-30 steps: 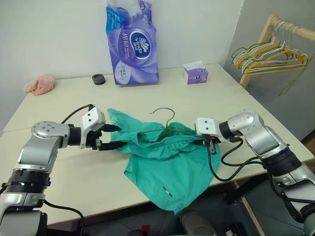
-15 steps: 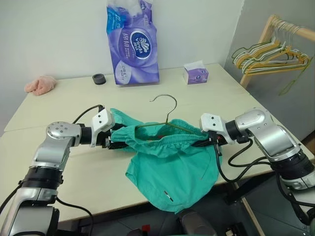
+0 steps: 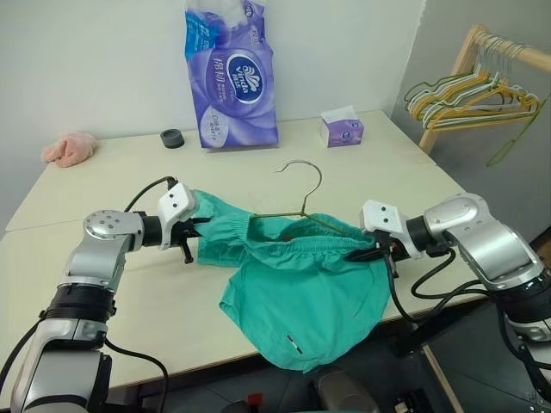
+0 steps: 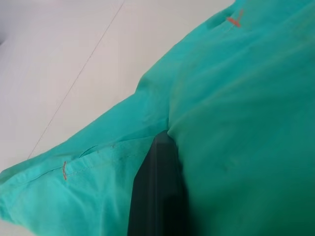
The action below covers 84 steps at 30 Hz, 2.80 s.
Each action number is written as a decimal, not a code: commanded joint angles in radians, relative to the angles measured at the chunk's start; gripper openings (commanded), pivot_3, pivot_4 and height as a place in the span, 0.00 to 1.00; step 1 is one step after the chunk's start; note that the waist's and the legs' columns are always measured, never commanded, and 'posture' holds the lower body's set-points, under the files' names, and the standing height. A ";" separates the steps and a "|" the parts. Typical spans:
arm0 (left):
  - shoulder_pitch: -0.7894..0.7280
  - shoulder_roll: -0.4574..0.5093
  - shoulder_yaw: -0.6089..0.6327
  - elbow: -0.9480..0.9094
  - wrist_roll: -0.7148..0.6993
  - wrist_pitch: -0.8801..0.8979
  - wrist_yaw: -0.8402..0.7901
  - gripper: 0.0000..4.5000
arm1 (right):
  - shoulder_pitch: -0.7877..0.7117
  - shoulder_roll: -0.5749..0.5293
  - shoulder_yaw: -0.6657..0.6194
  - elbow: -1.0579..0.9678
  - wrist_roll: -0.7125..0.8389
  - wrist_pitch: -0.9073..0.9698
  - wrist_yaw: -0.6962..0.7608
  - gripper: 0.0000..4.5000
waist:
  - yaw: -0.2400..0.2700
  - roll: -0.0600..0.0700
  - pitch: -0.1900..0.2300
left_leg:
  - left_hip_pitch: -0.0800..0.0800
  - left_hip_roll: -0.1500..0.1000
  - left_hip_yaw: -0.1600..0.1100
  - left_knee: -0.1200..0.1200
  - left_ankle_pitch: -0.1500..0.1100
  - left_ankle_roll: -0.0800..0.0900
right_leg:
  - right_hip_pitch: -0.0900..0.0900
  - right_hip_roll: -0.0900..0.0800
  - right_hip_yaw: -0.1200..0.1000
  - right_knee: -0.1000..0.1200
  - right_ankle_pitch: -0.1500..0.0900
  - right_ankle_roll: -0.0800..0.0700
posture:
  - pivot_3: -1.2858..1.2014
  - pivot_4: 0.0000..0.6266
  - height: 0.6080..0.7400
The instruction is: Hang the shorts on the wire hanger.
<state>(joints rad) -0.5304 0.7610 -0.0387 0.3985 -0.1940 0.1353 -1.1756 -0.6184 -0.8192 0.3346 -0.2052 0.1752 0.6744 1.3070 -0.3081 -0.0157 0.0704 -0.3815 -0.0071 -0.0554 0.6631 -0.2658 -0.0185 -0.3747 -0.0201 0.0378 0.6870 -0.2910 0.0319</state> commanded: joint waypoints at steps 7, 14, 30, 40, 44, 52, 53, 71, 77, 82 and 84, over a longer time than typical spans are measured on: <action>-0.003 0.002 0.039 -0.002 0.001 -0.044 0.058 0.01 | 0.030 -0.033 -0.025 0.002 0.011 0.004 -0.025 0.00 | 0.000 0.000 0.000 | 0.000 0.000 0.000 0.000 0.000 0.000 | 0.000 0.000 0.000 0.000 0.000 0.000 | 0.38 0.04 1.00; 0.042 -0.001 0.037 -0.034 -0.004 -0.057 0.070 0.01 | 0.005 -0.002 -0.059 0.049 0.042 0.021 -0.057 0.00 | 0.000 0.000 0.000 | 0.000 0.000 0.000 0.000 0.000 0.000 | 0.000 0.000 0.000 0.000 0.000 0.000 | 0.38 0.04 1.00; 0.072 -0.033 0.070 -0.046 0.019 -0.100 0.191 0.48 | -0.016 0.041 -0.053 0.021 0.090 0.055 -0.092 0.00 | 0.001 0.000 0.000 | 0.000 0.000 0.000 0.000 0.000 0.000 | 0.000 0.000 0.000 0.000 0.000 0.000 | 0.39 0.02 1.00; 0.170 -0.013 0.199 -0.170 -0.065 -0.071 0.259 0.75 | 0.016 0.038 -0.067 0.016 0.105 0.074 -0.126 0.00 | 0.001 0.000 0.000 | 0.000 0.000 0.000 0.000 0.000 0.000 | 0.000 0.000 0.000 0.000 0.000 0.000 | 0.38 0.02 1.00; 0.252 0.047 0.284 -0.372 -0.237 0.152 0.190 0.75 | 0.063 0.048 -0.102 0.025 0.120 0.123 -0.178 0.00 | 0.001 0.000 0.000 | -0.001 0.000 0.000 0.000 0.000 0.000 | 0.000 0.000 0.000 0.000 0.000 0.000 | 0.39 0.02 1.00; 0.311 0.170 0.286 -0.582 -0.404 0.393 0.058 1.00 | 0.145 0.077 -0.212 0.047 0.150 0.216 -0.324 0.00 | 0.005 0.000 -0.001 | 0.000 0.000 0.001 0.000 0.000 0.000 | 0.000 0.000 0.000 0.000 0.000 0.000 | 0.38 0.02 1.00; 0.294 0.162 0.265 -0.613 -0.426 0.413 0.053 1.00 | 0.168 0.085 -0.243 0.033 0.164 0.236 -0.347 0.00 | 0.007 0.000 -0.001 | 0.000 0.000 0.001 0.000 0.000 0.000 | 0.000 0.000 0.000 0.000 0.000 0.000 | 0.38 0.02 1.00; -0.084 -0.085 -0.080 -0.586 -0.470 0.459 -0.114 1.00 | 0.537 0.161 -0.884 -0.427 0.361 0.928 -0.682 0.00 | -0.062 0.005 0.003 | -0.001 0.001 0.006 -0.001 -0.001 0.001 | 0.002 0.009 0.005 -0.006 -0.003 0.005 | 0.28 0.14 1.00; -0.165 -0.246 -0.186 -0.510 -0.351 0.359 -0.073 1.00 | 0.629 0.164 -1.114 -0.455 0.349 0.940 -0.800 0.00 | -0.121 0.007 0.007 | -0.001 0.000 0.009 -0.001 -0.005 0.007 | 0.002 0.009 0.008 -0.007 -0.006 0.010 | 0.25 0.17 1.00; -0.213 -0.384 -0.222 -0.453 -0.268 0.293 0.016 1.00 | 0.567 0.082 -1.220 -0.376 0.313 0.940 -0.904 0.00 | -0.192 0.007 0.012 | -0.001 -0.001 0.014 -0.002 -0.009 0.014 | 0.004 0.007 0.011 -0.008 -0.009 0.013 | 0.24 0.20 1.00; -0.224 -0.429 -0.233 -0.447 -0.246 0.275 0.043 1.00 | 0.492 0.015 -1.211 -0.321 0.289 0.940 -0.941 0.00 | -0.226 0.009 0.016 | 0.001 -0.001 0.016 -0.002 -0.012 0.019 | 0.006 0.007 0.013 -0.009 -0.011 0.015 | 0.24 0.21 1.00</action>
<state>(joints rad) -0.7258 0.3494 -0.2640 -0.0388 -0.4559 0.4405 -1.1567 -0.0764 -0.7558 -0.8447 -0.5357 0.4862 1.6068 0.3978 -0.5336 -0.0068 0.0859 -0.3807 -0.0081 -0.0380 0.6613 -0.2790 0.0020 -0.3683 -0.0133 0.0522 0.6778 -0.3023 0.0466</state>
